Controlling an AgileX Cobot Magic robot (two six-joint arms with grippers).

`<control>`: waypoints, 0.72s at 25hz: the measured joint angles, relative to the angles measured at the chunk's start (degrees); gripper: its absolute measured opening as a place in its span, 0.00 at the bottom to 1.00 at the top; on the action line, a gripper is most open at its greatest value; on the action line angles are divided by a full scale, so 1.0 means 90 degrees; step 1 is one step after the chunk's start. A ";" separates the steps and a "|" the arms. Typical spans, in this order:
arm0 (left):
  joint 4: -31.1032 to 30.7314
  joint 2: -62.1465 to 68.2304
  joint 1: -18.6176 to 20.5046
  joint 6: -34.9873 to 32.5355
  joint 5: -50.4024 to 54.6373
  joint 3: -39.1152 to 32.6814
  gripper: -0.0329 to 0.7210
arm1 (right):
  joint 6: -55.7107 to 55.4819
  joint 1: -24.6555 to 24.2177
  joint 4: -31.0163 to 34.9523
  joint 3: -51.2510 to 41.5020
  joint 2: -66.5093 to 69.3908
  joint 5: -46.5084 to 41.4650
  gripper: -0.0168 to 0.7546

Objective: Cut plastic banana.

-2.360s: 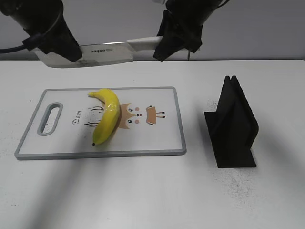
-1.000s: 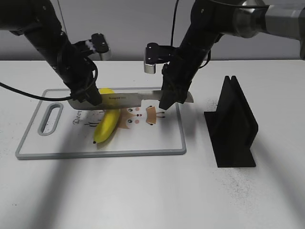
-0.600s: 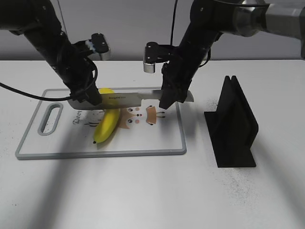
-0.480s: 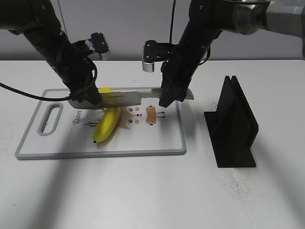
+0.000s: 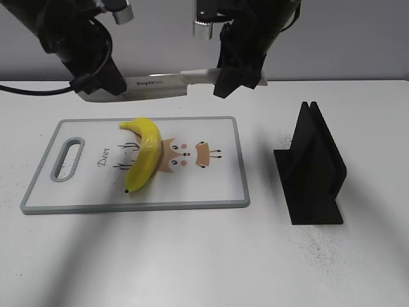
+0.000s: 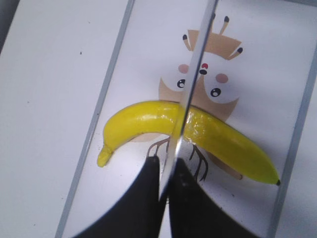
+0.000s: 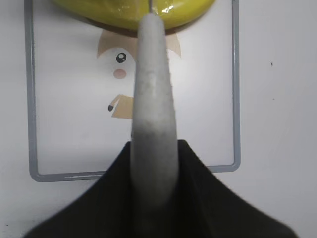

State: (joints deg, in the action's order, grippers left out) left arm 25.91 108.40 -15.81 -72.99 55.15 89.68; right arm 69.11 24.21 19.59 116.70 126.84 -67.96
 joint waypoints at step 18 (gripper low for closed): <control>-0.0109 -0.0382 0.0000 0.0037 0.0135 -0.0007 0.06 | 0.0000 0.0034 0.0095 0.0015 -0.0235 -0.0063 0.23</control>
State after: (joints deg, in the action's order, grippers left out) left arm 24.93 104.96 -15.81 -72.66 56.36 89.61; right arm 69.11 24.51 20.44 116.83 124.73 -68.53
